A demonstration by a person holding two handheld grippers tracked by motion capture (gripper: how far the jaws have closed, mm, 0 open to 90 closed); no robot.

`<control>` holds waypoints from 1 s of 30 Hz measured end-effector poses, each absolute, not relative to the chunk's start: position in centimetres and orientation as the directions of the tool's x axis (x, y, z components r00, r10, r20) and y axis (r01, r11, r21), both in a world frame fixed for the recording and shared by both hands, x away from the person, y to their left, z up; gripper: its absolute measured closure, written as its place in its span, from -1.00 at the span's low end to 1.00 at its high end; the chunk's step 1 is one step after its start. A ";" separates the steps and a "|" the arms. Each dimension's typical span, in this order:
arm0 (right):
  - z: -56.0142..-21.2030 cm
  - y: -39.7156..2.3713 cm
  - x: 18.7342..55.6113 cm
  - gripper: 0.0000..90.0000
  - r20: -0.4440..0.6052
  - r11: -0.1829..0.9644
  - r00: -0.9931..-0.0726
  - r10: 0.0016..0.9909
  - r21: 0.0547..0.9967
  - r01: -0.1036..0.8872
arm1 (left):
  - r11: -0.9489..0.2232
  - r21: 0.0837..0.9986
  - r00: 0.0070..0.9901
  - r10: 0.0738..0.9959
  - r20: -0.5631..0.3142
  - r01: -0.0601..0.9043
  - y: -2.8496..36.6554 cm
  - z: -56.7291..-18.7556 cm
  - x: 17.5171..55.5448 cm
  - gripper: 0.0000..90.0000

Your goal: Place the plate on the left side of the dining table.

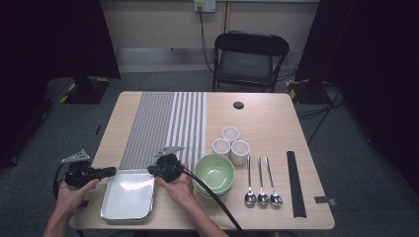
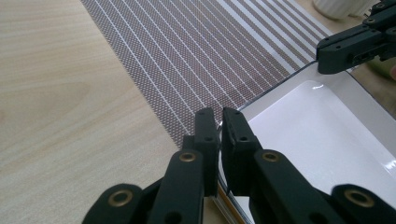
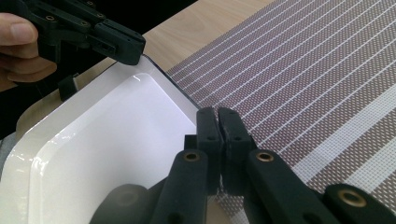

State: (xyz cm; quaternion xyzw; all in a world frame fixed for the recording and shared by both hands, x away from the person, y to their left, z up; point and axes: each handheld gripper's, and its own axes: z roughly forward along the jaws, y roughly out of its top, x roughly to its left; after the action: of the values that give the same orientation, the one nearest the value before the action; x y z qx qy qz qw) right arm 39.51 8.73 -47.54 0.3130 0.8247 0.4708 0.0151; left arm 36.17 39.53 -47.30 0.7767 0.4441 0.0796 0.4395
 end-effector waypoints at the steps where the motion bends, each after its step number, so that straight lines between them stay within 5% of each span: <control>1: -47.5 8.7 39.5 0.97 0.271 0.358 -0.805 0.528 0.788 0.500 | -0.218 0.756 0.595 0.758 -0.267 0.617 39.6 -47.2 36.2 0.91; 16: -47.5 8.7 39.9 0.94 0.264 0.345 -0.797 0.543 0.796 0.498 | -0.196 0.771 0.585 0.766 -0.265 0.606 39.5 -46.9 36.6 0.92; 20: -47.7 8.9 40.0 0.76 0.256 0.355 -0.794 0.551 0.789 0.501 | -0.192 0.772 0.582 0.768 -0.265 0.606 39.5 -46.9 36.5 0.92; 30: -47.8 9.1 39.9 0.85 0.247 0.365 -0.803 0.542 0.792 0.490 | -0.178 0.755 0.568 0.769 -0.293 0.631 39.5 -47.5 36.1 0.80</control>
State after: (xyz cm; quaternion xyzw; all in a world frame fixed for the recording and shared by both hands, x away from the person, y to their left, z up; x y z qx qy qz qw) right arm 39.91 9.12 -47.76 0.3124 0.8257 0.4689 0.0278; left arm 36.11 39.55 -47.55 0.7636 0.4583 0.0773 0.4483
